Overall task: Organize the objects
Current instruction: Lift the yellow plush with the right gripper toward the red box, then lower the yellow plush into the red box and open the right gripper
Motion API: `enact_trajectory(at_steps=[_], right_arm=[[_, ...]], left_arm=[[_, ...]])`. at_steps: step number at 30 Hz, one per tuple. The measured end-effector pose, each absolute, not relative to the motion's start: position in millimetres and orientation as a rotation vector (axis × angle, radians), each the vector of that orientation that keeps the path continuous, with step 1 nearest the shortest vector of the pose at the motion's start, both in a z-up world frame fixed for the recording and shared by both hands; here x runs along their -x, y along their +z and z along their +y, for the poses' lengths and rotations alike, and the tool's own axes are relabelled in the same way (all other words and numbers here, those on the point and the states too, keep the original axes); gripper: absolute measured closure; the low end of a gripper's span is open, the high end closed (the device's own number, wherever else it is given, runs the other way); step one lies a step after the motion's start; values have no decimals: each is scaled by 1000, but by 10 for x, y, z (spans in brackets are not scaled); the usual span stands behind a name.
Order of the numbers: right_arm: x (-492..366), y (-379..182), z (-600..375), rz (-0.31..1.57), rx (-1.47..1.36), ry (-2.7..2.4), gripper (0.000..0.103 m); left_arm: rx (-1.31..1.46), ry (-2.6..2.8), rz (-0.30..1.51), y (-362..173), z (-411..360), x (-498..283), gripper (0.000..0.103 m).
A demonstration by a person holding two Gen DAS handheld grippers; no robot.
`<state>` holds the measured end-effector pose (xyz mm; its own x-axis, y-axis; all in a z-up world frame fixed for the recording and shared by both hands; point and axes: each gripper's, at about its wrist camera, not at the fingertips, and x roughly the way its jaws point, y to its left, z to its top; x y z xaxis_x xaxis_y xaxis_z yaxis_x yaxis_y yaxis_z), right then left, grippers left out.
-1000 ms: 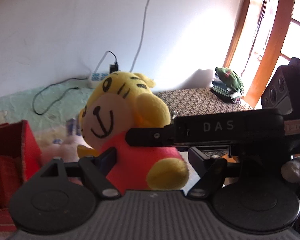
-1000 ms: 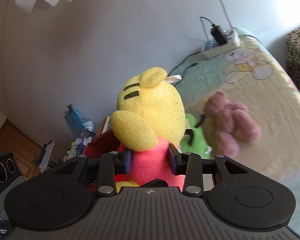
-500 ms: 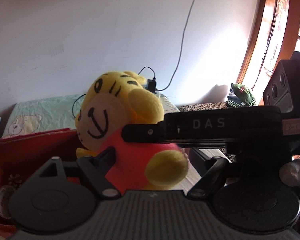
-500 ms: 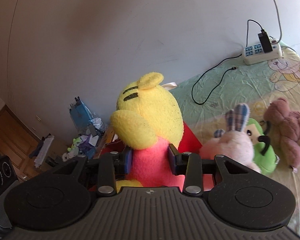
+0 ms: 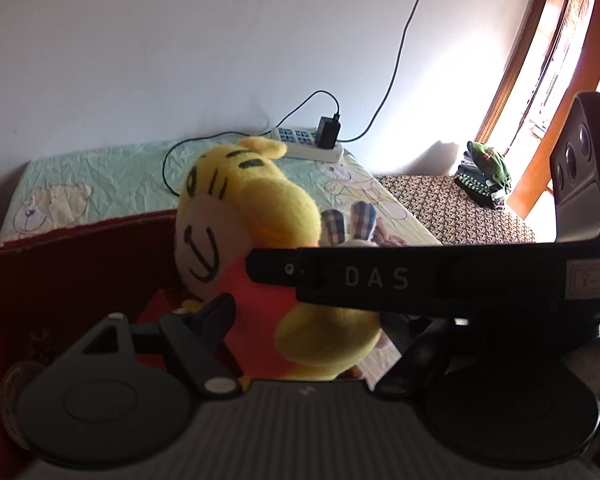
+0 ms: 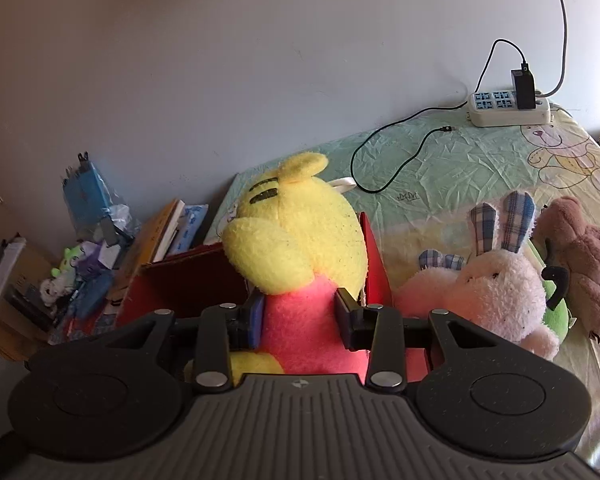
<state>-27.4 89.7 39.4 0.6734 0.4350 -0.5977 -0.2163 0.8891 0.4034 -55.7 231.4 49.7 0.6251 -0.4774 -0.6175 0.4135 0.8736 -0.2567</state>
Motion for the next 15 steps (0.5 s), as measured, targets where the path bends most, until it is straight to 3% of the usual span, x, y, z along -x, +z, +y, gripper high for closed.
enact_trajectory(at_steps=[15], right_arm=[[93, 153, 1076, 887, -320, 326, 64]], left_arm=[[107, -540, 787, 274, 2496, 352, 25]])
